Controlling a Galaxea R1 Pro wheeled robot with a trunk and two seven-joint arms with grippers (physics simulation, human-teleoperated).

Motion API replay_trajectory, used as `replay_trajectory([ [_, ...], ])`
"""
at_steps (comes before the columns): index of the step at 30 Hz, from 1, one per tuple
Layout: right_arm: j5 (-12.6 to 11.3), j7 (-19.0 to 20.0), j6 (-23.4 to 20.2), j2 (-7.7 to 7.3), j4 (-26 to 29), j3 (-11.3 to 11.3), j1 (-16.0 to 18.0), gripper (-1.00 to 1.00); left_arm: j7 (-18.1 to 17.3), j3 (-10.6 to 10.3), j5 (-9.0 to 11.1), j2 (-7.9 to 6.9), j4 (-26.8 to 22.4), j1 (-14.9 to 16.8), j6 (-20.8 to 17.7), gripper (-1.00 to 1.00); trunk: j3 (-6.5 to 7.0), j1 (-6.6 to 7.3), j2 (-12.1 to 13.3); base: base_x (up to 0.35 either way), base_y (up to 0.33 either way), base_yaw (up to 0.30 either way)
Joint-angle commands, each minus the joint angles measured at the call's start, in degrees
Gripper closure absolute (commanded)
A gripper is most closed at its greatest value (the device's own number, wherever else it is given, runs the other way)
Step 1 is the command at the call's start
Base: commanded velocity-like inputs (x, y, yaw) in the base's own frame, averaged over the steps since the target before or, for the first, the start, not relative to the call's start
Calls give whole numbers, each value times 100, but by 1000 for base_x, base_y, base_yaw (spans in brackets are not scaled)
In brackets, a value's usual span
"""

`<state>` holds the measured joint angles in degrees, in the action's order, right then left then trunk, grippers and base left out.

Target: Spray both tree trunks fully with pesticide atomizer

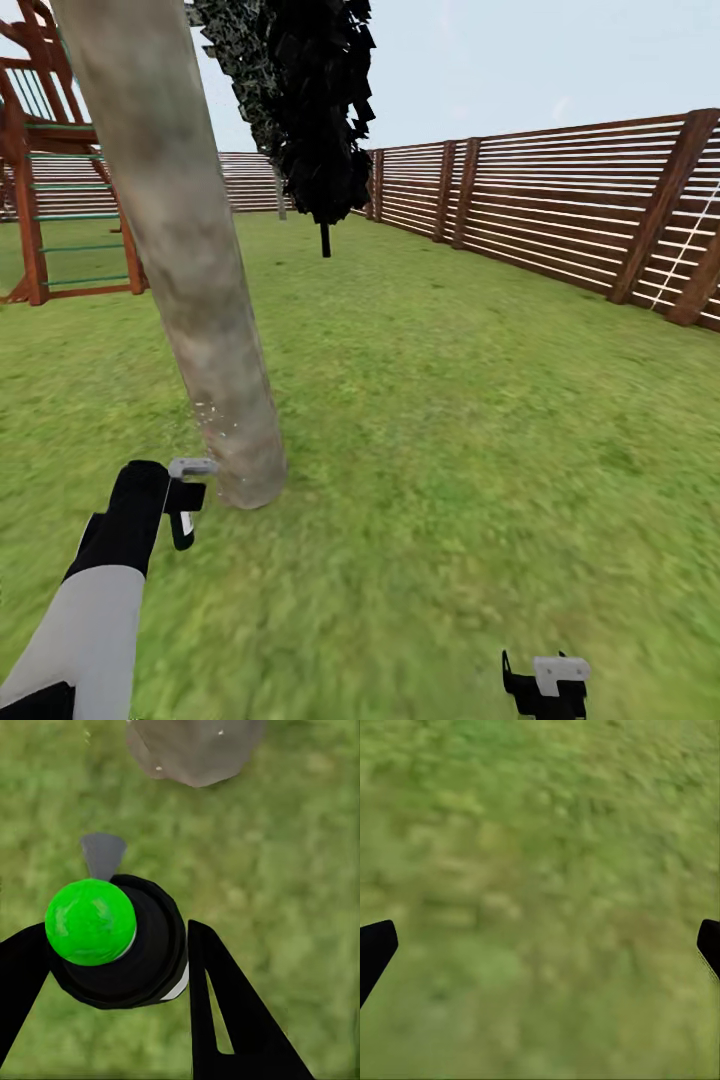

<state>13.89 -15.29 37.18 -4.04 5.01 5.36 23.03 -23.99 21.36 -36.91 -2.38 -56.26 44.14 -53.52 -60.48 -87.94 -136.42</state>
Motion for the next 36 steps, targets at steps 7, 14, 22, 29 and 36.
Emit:
replay_trajectory([
  [7,0,6,0,3,0,0,0,-100,213,-30,1,3,-6,-120,4,100,0,0,0,134,-270,22],
  [14,0,2,0,5,0,0,0,-100,248,-22,4,4,0,-545,254,100,0,0,0,148,-268,85],
  [22,0,2,0,9,0,0,0,-100,256,59,45,-66,272,-876,460,100,0,0,0,203,-222,249],
  [29,0,0,0,0,0,0,0,-100,391,646,15,-73,442,-886,808,100,0,0,0,241,-187,17],
  [36,0,0,0,0,0,0,0,-100,1049,693,84,-53,956,-898,1359,100,0,0,0,273,-148,0],
])
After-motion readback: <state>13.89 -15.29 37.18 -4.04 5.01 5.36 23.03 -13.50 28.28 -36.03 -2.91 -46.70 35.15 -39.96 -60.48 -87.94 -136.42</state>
